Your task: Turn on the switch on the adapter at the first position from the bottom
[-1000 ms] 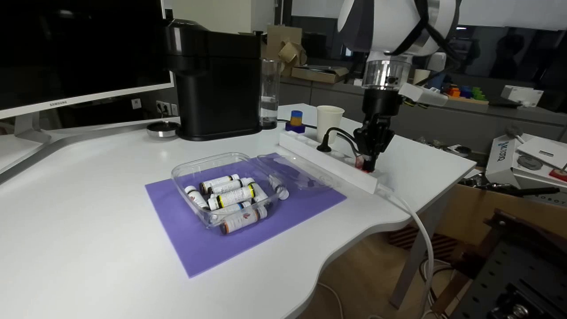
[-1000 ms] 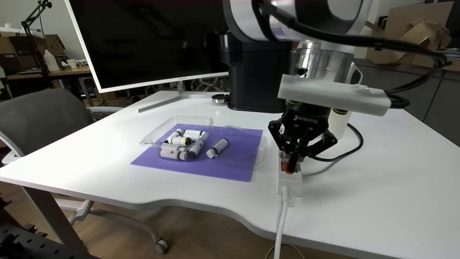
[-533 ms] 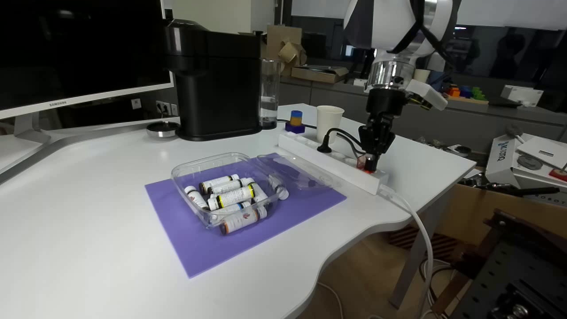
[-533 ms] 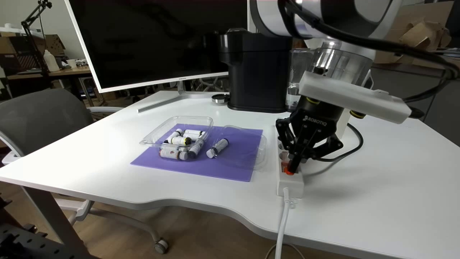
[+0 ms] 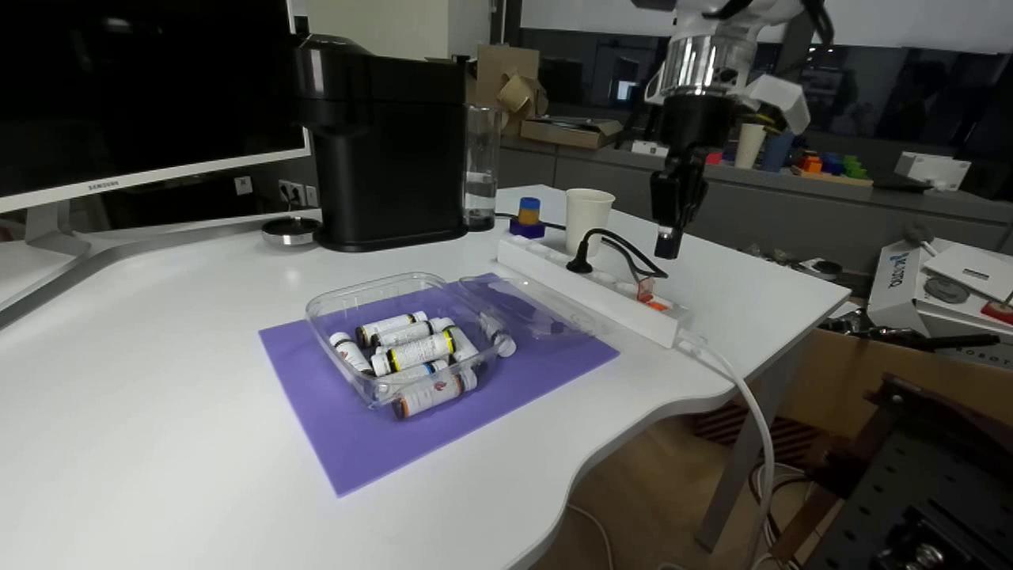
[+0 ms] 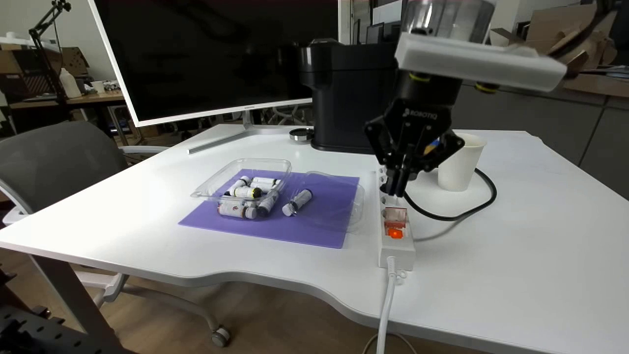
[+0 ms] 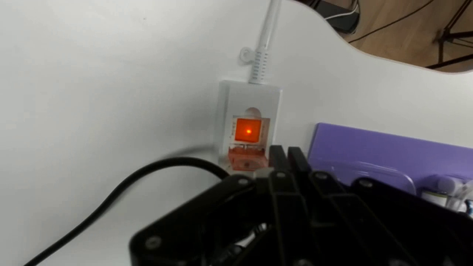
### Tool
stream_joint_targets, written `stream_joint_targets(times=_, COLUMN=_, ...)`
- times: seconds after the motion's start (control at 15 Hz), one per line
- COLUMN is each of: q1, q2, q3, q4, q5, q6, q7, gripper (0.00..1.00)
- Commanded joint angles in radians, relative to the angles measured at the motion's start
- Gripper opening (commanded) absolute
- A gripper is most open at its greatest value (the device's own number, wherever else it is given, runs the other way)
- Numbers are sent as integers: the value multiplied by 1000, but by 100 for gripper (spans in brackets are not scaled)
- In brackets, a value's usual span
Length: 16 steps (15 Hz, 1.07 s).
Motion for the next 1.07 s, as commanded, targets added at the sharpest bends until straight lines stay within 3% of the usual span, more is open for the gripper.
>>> stream_joint_targets(times=0.0, q1=76, q2=-253, q3=-69, q4=-172, q5=-89, q6=4, q7=42, gripper=41)
stream_joint_targets(times=0.27, q1=127, q2=-442, q3=-125, q4=-251, q5=-253, q6=-21, q7=170, gripper=67)
stream_joint_targets(times=0.53, q1=134, q2=-567, q3=-118, q4=-268, q5=-418, q6=-82, q7=422, gripper=95)
stream_joint_targets(times=0.67, q1=144, q2=-593, q3=-115, q4=-253, q5=-423, q6=-138, q7=545, gripper=100)
stream_joint_targets(times=1.0, q1=151, q2=-581, q3=-110, q4=-234, q5=-423, q6=-182, q7=767, gripper=100)
